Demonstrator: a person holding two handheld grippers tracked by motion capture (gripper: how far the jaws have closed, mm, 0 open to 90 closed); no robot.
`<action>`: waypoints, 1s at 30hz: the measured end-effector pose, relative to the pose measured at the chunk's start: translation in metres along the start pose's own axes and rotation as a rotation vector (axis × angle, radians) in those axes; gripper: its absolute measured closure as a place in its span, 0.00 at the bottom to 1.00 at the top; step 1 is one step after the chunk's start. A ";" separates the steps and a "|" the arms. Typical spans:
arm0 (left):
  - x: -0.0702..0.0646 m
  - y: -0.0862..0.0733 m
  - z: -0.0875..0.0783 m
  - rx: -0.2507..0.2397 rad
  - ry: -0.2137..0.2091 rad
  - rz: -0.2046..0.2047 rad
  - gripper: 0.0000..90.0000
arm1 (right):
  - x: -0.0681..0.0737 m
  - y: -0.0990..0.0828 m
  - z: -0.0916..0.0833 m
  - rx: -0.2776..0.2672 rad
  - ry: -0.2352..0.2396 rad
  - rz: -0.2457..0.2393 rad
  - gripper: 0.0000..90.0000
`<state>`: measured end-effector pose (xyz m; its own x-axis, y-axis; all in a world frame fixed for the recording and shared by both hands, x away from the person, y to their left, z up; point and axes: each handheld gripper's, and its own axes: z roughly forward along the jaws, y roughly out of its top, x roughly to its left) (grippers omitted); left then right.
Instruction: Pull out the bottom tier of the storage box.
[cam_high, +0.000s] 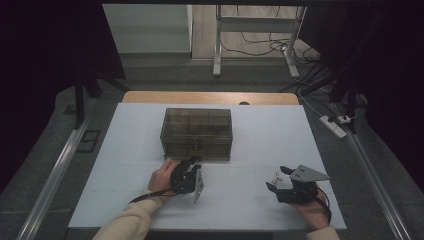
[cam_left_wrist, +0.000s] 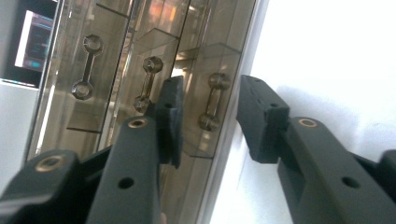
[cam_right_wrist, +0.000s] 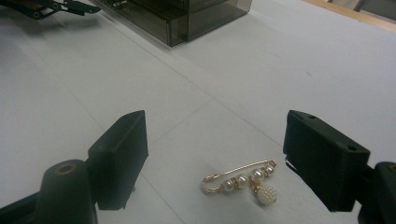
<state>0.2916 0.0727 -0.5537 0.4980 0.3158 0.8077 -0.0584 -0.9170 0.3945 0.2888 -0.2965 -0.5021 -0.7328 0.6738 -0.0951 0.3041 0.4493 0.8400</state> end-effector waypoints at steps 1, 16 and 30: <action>0.002 0.000 -0.001 0.003 -0.018 -0.013 0.64 | 0.000 0.000 0.000 0.001 0.002 -0.001 0.23; 0.033 -0.005 -0.005 -0.052 -0.246 -0.210 0.56 | 0.000 0.000 0.001 0.001 0.000 -0.005 0.23; 0.052 -0.011 -0.008 -0.096 -0.322 -0.327 0.50 | 0.000 0.000 0.001 0.005 0.001 -0.006 0.23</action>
<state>0.3113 0.1011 -0.5129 0.7455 0.4793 0.4632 0.0743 -0.7503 0.6569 0.2895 -0.2958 -0.5031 -0.7350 0.6707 -0.0998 0.3026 0.4561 0.8369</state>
